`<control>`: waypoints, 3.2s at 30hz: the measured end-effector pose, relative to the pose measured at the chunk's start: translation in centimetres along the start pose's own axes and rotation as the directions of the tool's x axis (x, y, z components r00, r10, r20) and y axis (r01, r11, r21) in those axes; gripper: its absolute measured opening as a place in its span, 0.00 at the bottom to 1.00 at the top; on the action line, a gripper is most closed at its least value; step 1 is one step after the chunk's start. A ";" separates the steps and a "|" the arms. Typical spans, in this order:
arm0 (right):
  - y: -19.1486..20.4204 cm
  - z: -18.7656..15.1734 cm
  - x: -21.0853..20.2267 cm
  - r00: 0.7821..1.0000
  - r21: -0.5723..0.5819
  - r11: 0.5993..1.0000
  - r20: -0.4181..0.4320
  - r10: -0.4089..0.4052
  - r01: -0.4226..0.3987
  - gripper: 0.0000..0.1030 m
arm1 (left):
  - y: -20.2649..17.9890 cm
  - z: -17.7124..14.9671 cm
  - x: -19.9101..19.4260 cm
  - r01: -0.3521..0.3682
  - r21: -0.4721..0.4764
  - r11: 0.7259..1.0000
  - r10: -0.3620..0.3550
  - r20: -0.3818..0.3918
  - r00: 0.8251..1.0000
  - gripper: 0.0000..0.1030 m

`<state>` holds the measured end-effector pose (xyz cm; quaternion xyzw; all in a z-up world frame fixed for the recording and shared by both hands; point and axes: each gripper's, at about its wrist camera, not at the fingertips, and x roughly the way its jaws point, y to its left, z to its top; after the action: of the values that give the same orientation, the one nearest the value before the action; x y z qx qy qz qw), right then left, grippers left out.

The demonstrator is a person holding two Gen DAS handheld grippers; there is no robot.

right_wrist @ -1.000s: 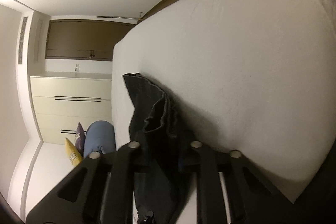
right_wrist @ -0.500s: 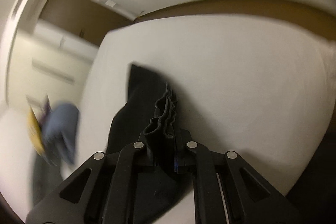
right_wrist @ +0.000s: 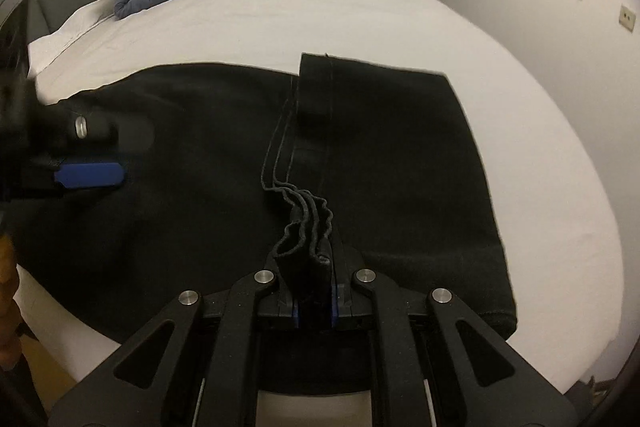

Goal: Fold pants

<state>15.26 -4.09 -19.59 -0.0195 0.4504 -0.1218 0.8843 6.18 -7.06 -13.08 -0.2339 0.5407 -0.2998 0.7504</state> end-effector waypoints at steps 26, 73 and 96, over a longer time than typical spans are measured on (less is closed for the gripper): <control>5.1 -2.0 -8.3 0.979 -0.326 0.935 0.187 -0.081 0.139 0.09 | -2.3 4.3 2.8 0.050 0.055 0.997 -0.035 -0.238 0.971 0.09; -22.3 -2.0 -6.7 0.828 0.361 0.766 0.033 0.560 -0.532 0.46 | 0.6 0.7 -4.1 -0.337 0.341 0.877 0.368 -0.028 0.929 0.57; -27.2 -1.7 11.2 0.504 0.529 0.482 -0.115 0.856 -0.698 0.40 | 3.0 -3.3 -6.2 -0.380 0.294 0.877 0.391 0.022 0.920 0.58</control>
<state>14.84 -32.95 -25.50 0.4027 0.5256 0.2069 0.7203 2.13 -0.65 -11.93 -0.0025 0.5401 -0.2254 0.8108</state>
